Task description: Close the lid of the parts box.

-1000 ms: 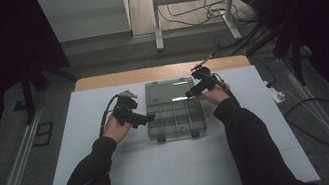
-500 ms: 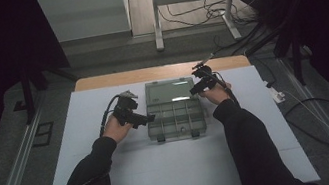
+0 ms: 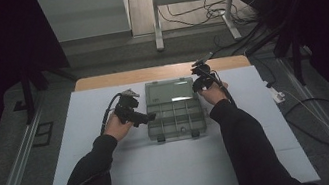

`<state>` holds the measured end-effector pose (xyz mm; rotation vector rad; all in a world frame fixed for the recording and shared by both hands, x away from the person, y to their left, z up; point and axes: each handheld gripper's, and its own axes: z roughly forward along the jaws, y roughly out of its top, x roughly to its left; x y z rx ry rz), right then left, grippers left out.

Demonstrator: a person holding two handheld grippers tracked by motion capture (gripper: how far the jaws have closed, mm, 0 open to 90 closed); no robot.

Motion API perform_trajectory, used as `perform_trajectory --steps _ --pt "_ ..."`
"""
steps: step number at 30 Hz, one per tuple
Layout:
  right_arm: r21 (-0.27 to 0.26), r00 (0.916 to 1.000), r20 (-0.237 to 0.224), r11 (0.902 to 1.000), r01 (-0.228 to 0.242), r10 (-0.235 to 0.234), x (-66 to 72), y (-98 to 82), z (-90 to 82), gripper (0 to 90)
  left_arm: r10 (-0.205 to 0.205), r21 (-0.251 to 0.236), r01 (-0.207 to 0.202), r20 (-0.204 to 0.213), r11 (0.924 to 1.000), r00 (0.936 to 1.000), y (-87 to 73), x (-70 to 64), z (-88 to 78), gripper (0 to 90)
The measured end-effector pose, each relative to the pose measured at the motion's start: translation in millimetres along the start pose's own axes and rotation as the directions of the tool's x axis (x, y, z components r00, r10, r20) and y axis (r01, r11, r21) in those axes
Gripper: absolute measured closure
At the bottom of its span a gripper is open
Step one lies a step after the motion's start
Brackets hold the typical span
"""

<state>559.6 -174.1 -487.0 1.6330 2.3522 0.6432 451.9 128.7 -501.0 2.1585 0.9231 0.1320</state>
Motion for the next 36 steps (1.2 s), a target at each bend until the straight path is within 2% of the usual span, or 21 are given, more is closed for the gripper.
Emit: perform_trajectory --steps 8,10,12,18,22,23,26,29,30,31,33,34,35,36 --pt "0.005 0.9957 0.023 0.9959 -0.09 0.09 4.0 2.2 0.3 85.8 -0.031 -0.022 0.031 -0.001 0.9993 0.9995 2.0 1.7 -3.7 0.0" --pt "0.002 0.9952 0.026 0.9955 -0.094 0.094 5.1 2.4 0.4 86.4 -0.037 -0.023 0.037 -0.005 0.9991 0.9993 2.5 2.1 -4.6 0.6" --pt "-0.005 0.9938 0.028 0.9942 -0.107 0.107 7.8 2.5 0.8 87.5 -0.052 -0.021 0.051 -0.043 0.9985 0.9977 3.9 3.0 -5.6 1.7" --pt "-0.028 0.9928 0.026 0.9929 -0.116 0.117 8.6 1.0 -1.0 87.9 -0.04 -0.005 0.039 -0.062 0.9992 0.9973 3.7 7.5 -7.8 1.4" --pt "-0.048 0.9908 0.008 0.9897 -0.135 0.135 6.8 -0.4 -4.9 88.0 -0.054 -0.02 0.053 -0.074 0.9984 0.9958 6.0 12.7 -11.1 4.4" --pt "-0.058 0.9903 0.006 0.9887 -0.139 0.139 6.7 -1.1 -6.2 88.0 -0.054 -0.021 0.053 -0.074 0.9984 0.9958 6.6 13.6 -11.6 7.8" --pt "-0.082 0.99 -0.002 0.9866 -0.141 0.141 6.0 -3.5 -9.5 88.0 -0.068 -0.03 0.066 -0.068 0.9974 0.9954 9.6 18.8 -12.8 29.2" --pt "-0.102 0.9893 -0.008 0.9841 -0.146 0.146 5.5 -5.7 -11.9 88.0 -0.083 -0.031 0.081 -0.077 0.9962 0.9936 11.3 20.9 -11.5 43.5" --pt "-0.102 0.9893 -0.008 0.9841 -0.146 0.146 5.5 -5.7 -11.9 88.0 -0.088 -0.031 0.086 -0.076 0.9958 0.9933 12.3 22.3 -10.6 43.5" --pt "-0.109 0.9889 -0.009 0.983 -0.148 0.148 5.5 -6.4 -12.9 88.0 -0.093 -0.034 0.091 -0.072 0.9953 0.9931 13.5 23.4 -9.1 48.6" --pt "-0.132 0.9893 -0.012 0.9804 -0.146 0.145 5.2 -8.9 -16.0 87.9 -0.089 -0.035 0.087 -0.091 0.9956 0.9918 16.7 24.8 -5.2 64.6" --pt "-0.138 0.9895 -0.013 0.9799 -0.144 0.144 5.2 -9.8 -17.1 87.9 -0.089 -0.035 0.087 -0.091 0.9956 0.9918 16.7 24.8 -5.2 69.3" --pt "-0.138 0.9895 -0.013 0.9799 -0.144 0.144 5.2 -9.8 -17.1 87.9 -0.086 -0.032 0.083 -0.103 0.996 0.991 17.7 24.9 -3.4 69.3" --pt "-0.146 0.9895 -0.012 0.9788 -0.144 0.144 5.0 -10.7 -18.0 87.9 -0.081 -0.025 0.078 -0.117 0.9966 0.9898 18.8 25.2 -0.7 73.0"
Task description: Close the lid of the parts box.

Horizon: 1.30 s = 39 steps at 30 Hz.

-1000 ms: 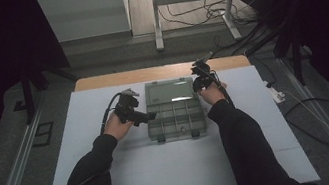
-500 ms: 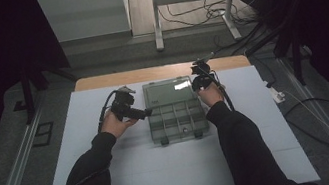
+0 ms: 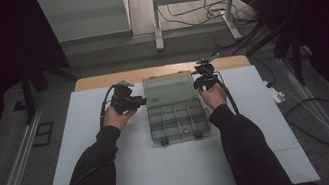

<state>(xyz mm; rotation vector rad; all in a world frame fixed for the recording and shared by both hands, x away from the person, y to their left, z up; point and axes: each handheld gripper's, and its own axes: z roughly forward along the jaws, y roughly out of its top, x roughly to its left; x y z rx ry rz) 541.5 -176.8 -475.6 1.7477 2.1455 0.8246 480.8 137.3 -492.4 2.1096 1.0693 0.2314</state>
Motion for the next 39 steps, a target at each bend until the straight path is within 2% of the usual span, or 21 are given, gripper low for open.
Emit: perform_trajectory --steps 2,5,8,15,21,27,32,39 --pt "-0.017 1.0 -0.007 0.9998 -0.005 0.005 -1.1 -2.3 -3.5 87.9 0.002 0.011 -0.002 -0.019 0.9999 0.9998 1.1 0.0 3.7 85.5" --pt "-0.028 0.9999 -0.013 0.9996 -0.005 0.005 -1.9 -3.6 -5.5 87.9 -0.02 0.003 0.02 -0.031 0.9998 0.9993 1.6 1.1 9.0 89.1" --pt "-0.048 0.9998 -0.017 0.9988 -0.007 0.006 -3.1 -6.3 -8.9 87.8 -0.025 0.008 0.025 -0.061 0.9997 0.9978 1.9 2.2 12.4 89.2" --pt "-0.075 0.9998 -0.02 0.9971 0.0 -0.002 -2.9 -9.3 -13.9 87.8 -0.062 0.033 0.065 -0.08 0.9974 0.9949 1.7 9.8 21.8 89.2" --pt "-0.108 0.9997 -0.019 0.994 0.016 -0.018 -0.4 -12.3 -20.0 87.9 -0.039 0.056 0.045 -0.098 0.9974 0.9944 2.8 8.6 33.1 89.1" --pt "-0.129 0.9993 -0.015 0.9911 0.033 -0.035 3.2 -14.7 -24.2 88.0 -0.036 0.063 0.042 -0.094 0.9971 0.995 6.6 8.6 39.5 89.2" --pt "-0.146 0.9988 -0.011 0.9883 0.045 -0.047 4.4 -17.0 -26.7 88.0 -0.048 0.052 0.053 -0.091 0.9973 0.9947 10.0 9.9 41.2 89.2" --pt "-0.177 0.9986 0.003 0.9828 0.052 -0.052 6.9 -22.7 -31.3 88.2 -0.034 0.026 0.037 -0.113 0.999 0.993 25.1 11.8 35.4 89.2"
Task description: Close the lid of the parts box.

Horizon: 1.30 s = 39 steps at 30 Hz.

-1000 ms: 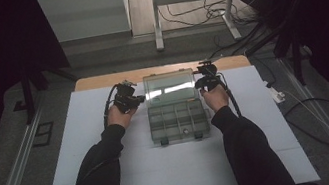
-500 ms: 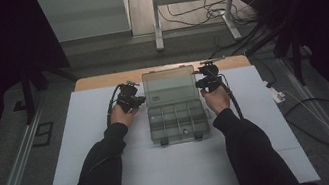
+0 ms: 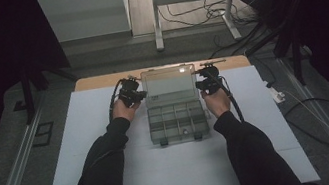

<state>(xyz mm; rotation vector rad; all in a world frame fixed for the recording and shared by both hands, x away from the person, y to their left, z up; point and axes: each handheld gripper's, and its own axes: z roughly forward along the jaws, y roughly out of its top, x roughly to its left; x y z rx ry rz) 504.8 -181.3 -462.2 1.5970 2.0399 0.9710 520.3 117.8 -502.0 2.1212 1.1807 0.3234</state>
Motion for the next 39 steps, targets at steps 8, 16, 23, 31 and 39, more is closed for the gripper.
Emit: perform_trajectory --steps 8,16,23,31,39 --pt "-0.019 0.9995 0.018 0.9995 0.025 -0.025 2.4 -4.6 -8.8 88.1 0.009 -0.017 -0.008 0.01 0.9998 0.9999 8.0 -0.4 -5.5 89.3" --pt "-0.013 0.9991 -0.006 0.999 0.043 -0.043 -0.3 -7.5 -16.8 83.9 0.011 -0.03 -0.01 0.033 0.9995 0.9994 8.6 -1.8 -8.5 89.2" --pt "0.046 0.9938 -0.095 0.9969 0.063 -0.059 -7.4 -11.6 -26.7 85.2 0.031 -0.037 -0.029 0.05 0.9989 0.9983 7.6 -3.7 -14.4 89.2" --pt "0.032 0.9804 -0.151 0.9906 0.133 -0.127 -3.8 -16.1 -36.5 87.6 0.069 -0.045 -0.067 0.066 0.9968 0.9954 2.9 -10.8 -26.7 89.1" --pt "0.024 0.9713 -0.196 0.9896 0.142 -0.135 0.7 -17.8 -45.4 87.9 0.104 -0.053 -0.099 0.088 0.9936 0.9907 -5.3 -19.3 -40.4 89.0"
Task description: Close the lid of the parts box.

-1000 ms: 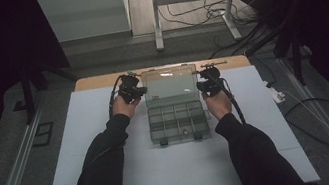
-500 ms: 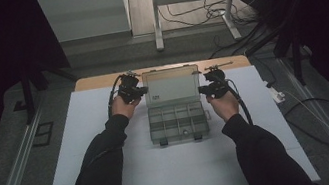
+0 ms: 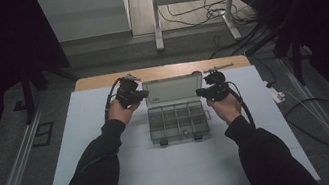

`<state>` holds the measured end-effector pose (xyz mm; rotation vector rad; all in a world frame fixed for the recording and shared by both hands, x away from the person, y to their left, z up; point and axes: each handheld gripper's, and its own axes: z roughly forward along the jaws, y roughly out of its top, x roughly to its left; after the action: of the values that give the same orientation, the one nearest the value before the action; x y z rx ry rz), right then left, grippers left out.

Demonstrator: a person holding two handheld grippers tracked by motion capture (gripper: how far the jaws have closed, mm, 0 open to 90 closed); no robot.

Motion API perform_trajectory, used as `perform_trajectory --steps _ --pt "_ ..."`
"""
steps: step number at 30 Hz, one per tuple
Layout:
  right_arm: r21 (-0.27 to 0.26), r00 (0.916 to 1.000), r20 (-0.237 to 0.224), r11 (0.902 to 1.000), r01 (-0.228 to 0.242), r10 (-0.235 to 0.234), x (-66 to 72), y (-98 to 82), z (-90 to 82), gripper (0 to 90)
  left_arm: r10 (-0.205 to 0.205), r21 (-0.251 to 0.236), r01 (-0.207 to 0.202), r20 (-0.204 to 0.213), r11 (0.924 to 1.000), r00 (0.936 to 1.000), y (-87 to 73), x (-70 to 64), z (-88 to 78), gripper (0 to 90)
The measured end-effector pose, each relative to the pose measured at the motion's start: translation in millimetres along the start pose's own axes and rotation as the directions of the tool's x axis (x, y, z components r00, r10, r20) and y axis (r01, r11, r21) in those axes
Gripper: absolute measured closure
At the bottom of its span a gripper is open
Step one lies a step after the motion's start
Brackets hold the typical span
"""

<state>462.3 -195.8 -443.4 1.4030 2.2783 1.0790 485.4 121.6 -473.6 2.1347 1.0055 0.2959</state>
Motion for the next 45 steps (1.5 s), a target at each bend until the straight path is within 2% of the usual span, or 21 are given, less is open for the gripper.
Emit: perform_trajectory --steps 7,19,26,29,36,45 --pt "0.008 0.9985 -0.017 0.9986 0.052 -0.052 5.6 -3.9 -11.1 88.3 0.005 -0.015 -0.004 0.038 0.9999 0.9993 -8.5 -7.5 -12.0 87.7" --pt "0.032 0.9944 -0.073 0.9964 0.079 -0.076 13.8 -15.0 -30.4 88.4 -0.002 -0.038 0.006 0.104 0.9993 0.9946 -12.0 -19.5 -32.4 89.1" --pt "0.047 0.9922 -0.081 0.994 0.099 -0.095 18.4 -23.2 -40.6 88.6 -0.001 -0.045 0.007 0.127 0.999 0.9919 -14.4 -29.8 -45.3 89.1" --pt "0.05 0.9899 -0.094 0.9926 0.111 -0.106 21.1 -28.6 -47.0 88.6 0.0 -0.044 0.006 0.138 0.999 0.9904 -16.8 -33.4 -51.6 89.1" --pt "0.064 0.9857 -0.114 0.9892 0.132 -0.124 25.7 -39.2 -53.6 88.6 -0.035 -0.033 0.041 0.166 0.9986 0.9856 -28.4 -40.0 -65.9 89.1" --pt "0.094 0.981 -0.127 0.9828 0.159 -0.146 30.7 -54.5 -58.5 88.6 -0.038 -0.022 0.043 0.194 0.9988 0.9802 -38.5 -56.2 -72.2 89.1"
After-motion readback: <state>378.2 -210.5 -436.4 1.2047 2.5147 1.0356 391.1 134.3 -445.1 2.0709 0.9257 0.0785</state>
